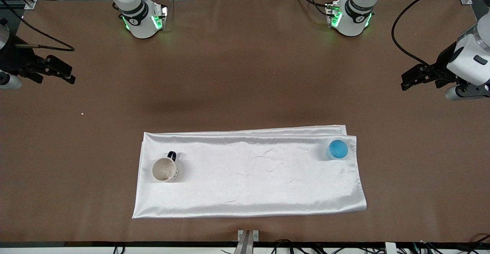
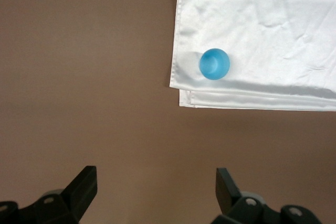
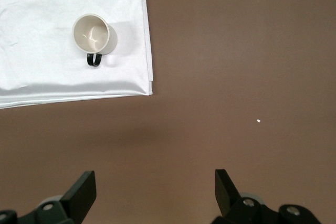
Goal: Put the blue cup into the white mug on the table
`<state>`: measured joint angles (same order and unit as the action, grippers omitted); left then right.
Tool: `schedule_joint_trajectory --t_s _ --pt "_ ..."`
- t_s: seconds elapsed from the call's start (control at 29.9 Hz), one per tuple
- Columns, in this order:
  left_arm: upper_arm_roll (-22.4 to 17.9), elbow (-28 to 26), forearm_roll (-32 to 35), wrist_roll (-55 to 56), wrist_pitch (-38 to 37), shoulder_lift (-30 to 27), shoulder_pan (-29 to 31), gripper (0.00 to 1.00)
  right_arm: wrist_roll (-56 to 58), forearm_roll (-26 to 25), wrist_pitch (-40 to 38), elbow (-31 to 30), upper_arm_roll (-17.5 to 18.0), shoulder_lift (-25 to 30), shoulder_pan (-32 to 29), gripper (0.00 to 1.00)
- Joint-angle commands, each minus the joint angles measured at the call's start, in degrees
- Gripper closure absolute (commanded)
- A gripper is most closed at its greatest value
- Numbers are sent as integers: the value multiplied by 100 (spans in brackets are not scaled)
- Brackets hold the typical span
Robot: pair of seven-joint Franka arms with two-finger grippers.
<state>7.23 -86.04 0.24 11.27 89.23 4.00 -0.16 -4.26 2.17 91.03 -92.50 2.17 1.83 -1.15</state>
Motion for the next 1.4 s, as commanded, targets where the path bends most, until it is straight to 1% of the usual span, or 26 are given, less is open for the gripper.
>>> schedule_joint_trajectory --t_s 0.0,0.27,0.47,0.63,0.77,0.87,1.0,1.1,1.37 --pt "-3 -27 -59 -63 -81 -109 7 0 49 -32 -51 30 -41 -7 27 0" --pt "41 -18 -59 -63 -81 -92 7 0 57 -76 -77 22 -32 2 27 0" --pt "41 -27 -129 -55 24 92 33 0 22 -76 -77 13 -32 2 27 0" --pt "41 -115 -86 -28 393 356 7 0 22 -76 -68 4 -32 -7 27 0" --pt "50 -158 -77 68 797 716 -2 0 13 -76 -59 4 -32 -25 27 0" --pt "50 -351 -77 147 1209 892 -54 0 5 -76 -59 4 -32 -25 36 0" --pt "50 -773 -77 577 1825 1024 -195 0 5 -76 -68 -5 -32 -51 27 0" --pt "41 -1046 -59 701 2290 1138 -327 0 5 -76 -51 -5 -32 -69 27 0" --pt "41 -1038 169 701 2783 1709 -371 0 -4 -76 151 4 -32 -341 80 0"
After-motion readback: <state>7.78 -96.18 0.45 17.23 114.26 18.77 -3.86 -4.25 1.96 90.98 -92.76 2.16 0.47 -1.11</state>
